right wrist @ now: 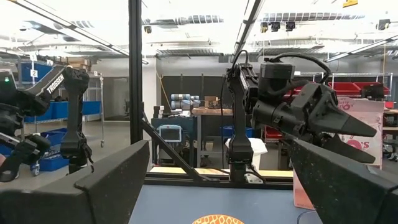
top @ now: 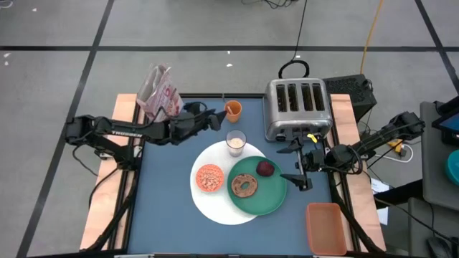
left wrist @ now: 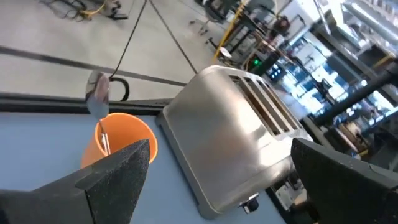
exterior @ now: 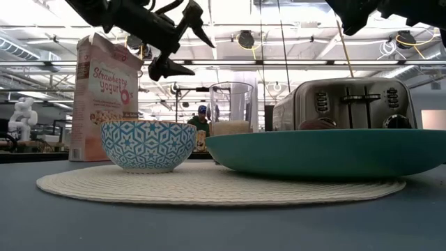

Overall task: Arrange a breakfast setting
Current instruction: Put the blue patterned spoon to the left of the white tablemat

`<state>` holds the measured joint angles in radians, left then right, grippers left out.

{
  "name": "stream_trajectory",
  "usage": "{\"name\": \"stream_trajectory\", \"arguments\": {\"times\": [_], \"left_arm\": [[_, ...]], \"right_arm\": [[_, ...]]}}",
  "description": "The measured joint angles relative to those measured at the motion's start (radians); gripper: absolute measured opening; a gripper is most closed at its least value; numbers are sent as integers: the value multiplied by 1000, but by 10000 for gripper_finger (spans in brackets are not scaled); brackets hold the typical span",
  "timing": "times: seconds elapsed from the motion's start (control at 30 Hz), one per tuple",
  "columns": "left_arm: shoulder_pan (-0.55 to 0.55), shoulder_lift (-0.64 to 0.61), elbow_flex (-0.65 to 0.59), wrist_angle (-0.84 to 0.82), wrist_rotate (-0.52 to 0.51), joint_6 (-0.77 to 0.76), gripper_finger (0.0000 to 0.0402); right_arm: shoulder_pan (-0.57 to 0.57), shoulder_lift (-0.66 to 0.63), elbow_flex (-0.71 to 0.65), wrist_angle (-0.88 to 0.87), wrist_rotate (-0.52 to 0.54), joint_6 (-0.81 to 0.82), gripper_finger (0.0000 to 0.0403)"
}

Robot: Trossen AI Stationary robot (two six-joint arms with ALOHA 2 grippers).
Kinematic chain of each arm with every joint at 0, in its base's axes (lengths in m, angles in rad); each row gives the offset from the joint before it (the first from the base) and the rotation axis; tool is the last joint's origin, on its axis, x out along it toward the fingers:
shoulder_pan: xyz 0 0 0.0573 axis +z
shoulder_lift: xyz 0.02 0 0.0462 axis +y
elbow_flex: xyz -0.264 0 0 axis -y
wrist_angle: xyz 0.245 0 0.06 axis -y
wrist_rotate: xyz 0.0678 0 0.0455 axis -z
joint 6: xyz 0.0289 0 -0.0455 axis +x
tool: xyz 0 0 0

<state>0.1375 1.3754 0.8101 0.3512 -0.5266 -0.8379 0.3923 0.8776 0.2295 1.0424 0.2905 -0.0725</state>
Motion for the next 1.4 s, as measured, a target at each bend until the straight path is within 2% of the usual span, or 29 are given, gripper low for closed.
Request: {"name": "stream_trajectory", "arguments": {"times": [0.27,0.37,0.57,0.87,1.0,1.17,1.4], "left_arm": [[-7,38,4,-23,-13,-163,390],[-24,77,47,-77,-32,-194,390],[-36,196,259,-294,-123,-190,390],[25,427,666,-678,-129,-206,390],[30,512,808,-848,-129,-251,390],[29,579,901,-1044,-127,-344,390],[37,592,908,-1156,-105,-430,390]], "right_arm": [[0,0,0,-2,0,0,384],[0,0,0,-10,0,0,384],[0,0,0,-54,-1,1,384],[0,0,0,-53,-2,1,384],[0,0,0,-52,-3,1,384],[0,0,0,-51,-4,1,384],[0,0,0,-45,-4,1,384]]}}
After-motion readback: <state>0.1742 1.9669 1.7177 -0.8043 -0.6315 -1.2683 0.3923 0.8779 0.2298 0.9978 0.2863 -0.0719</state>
